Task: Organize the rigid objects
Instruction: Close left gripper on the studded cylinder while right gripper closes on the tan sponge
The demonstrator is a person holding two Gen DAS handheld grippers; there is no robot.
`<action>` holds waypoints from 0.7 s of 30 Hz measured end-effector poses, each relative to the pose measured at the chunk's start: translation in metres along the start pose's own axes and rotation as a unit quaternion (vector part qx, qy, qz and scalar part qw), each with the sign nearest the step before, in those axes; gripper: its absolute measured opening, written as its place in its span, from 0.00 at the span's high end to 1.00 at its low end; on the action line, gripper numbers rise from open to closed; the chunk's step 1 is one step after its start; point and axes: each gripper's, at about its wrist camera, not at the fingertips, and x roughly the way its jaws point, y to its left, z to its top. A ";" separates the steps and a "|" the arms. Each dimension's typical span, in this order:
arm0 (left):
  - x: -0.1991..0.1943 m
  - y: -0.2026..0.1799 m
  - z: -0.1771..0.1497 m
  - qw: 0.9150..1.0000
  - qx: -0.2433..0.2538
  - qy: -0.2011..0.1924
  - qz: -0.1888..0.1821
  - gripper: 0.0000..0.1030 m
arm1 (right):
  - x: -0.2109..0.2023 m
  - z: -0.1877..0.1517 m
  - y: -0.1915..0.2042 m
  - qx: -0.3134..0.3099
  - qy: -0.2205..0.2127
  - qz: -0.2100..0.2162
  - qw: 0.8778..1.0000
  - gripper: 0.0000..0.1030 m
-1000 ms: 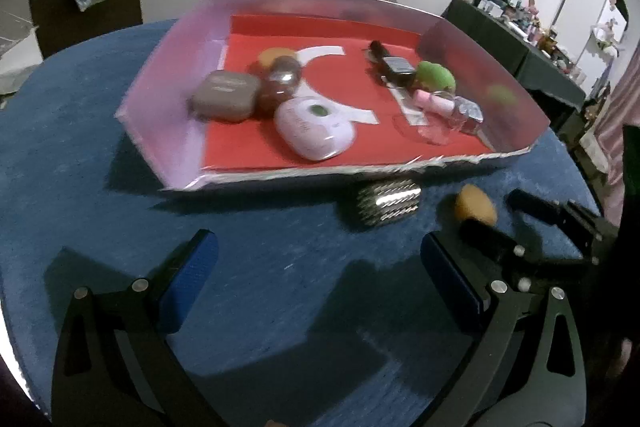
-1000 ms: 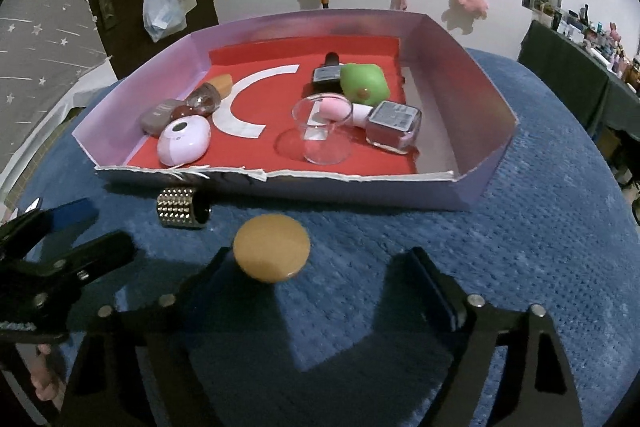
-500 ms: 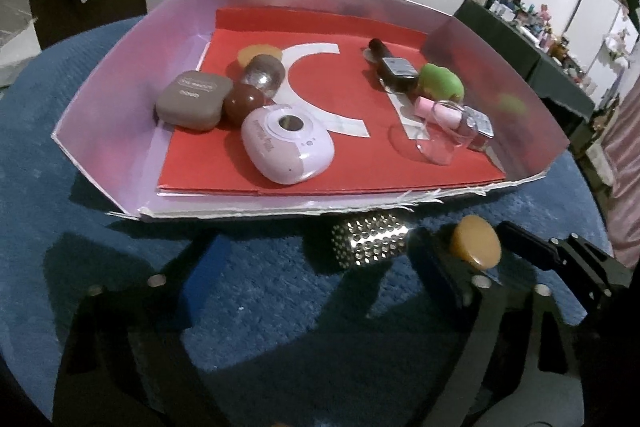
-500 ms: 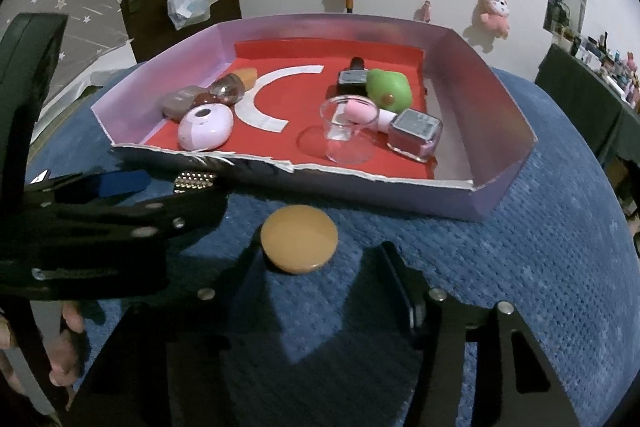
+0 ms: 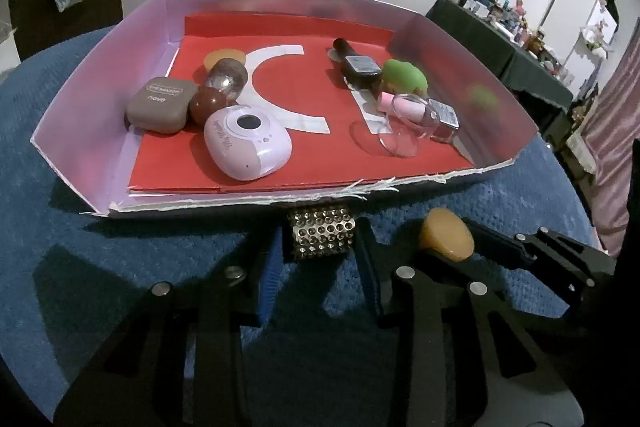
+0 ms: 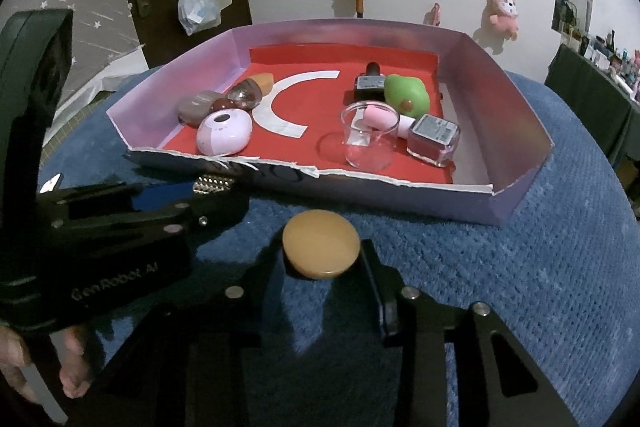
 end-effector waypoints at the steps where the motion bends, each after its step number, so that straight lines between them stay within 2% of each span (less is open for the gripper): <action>1: -0.001 0.000 0.000 1.000 0.000 0.000 -0.001 0.69 | -0.001 -0.001 0.000 0.000 0.000 0.000 1.000 0.62; 21: -0.052 0.012 -0.027 0.999 0.000 -0.020 -0.029 0.72 | -0.036 -0.016 0.011 0.009 0.000 0.045 0.999 0.62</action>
